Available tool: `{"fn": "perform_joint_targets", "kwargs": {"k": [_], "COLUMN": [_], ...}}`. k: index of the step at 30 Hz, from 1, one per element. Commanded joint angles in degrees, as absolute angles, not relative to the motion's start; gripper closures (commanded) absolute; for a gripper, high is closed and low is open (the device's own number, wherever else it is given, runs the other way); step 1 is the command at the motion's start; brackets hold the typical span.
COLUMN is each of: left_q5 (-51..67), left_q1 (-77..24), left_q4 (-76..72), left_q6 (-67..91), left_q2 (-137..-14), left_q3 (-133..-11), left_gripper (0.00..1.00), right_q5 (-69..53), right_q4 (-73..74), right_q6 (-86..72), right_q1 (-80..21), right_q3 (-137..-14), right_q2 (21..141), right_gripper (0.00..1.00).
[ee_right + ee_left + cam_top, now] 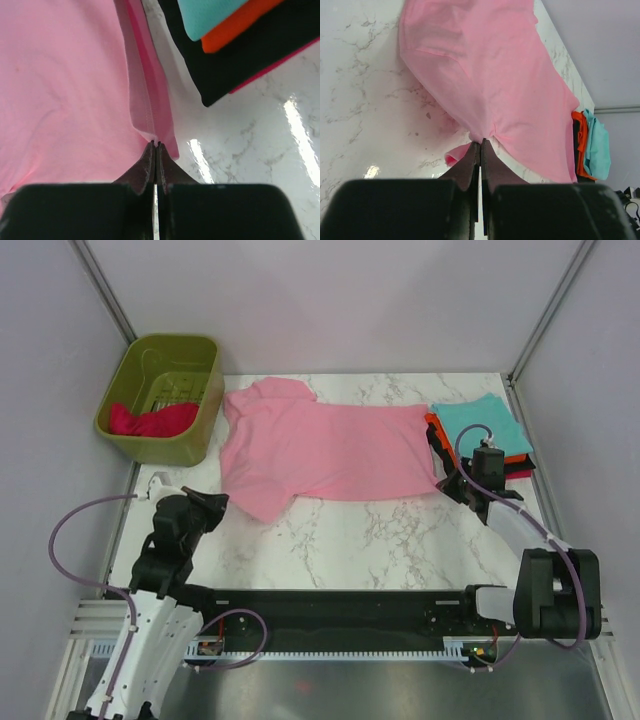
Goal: Fold and stack the t-shirts
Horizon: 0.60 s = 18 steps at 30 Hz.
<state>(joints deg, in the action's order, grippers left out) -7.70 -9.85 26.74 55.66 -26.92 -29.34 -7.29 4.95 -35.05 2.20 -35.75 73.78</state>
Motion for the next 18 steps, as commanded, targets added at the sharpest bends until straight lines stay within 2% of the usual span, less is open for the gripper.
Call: {"fn": "perform_joint_targets", "kwargs": {"k": [1, 11, 13, 18], "left_q5": [-10.37, -7.82, -9.48, -13.53], "left_q1": [-9.84, -10.02, -10.02, -10.02], "left_q4": [34.25, 41.40, 41.31, 39.64], "left_q6": [54.49, 59.15, 59.59, 57.57], "left_q2": [-22.87, -10.20, -11.24, -23.34], "left_q3": [-29.27, -25.75, -26.71, -35.58], "left_gripper": [0.98, 0.98, 0.98, 0.98], "right_q5": [-3.08, 0.87, 1.66, 0.80], "right_q4": [5.79, 11.34, 11.34, 10.12], "right_q6": [-33.22, -32.43, -32.08, -32.08], "right_q1": [2.11, 2.02, 2.02, 2.02], "right_q3": [-32.97, -28.30, -28.91, -31.64], "right_q2": [67.69, 52.57, 52.91, 59.40], "right_gripper": [1.00, 1.00, 1.00, 1.00]}}
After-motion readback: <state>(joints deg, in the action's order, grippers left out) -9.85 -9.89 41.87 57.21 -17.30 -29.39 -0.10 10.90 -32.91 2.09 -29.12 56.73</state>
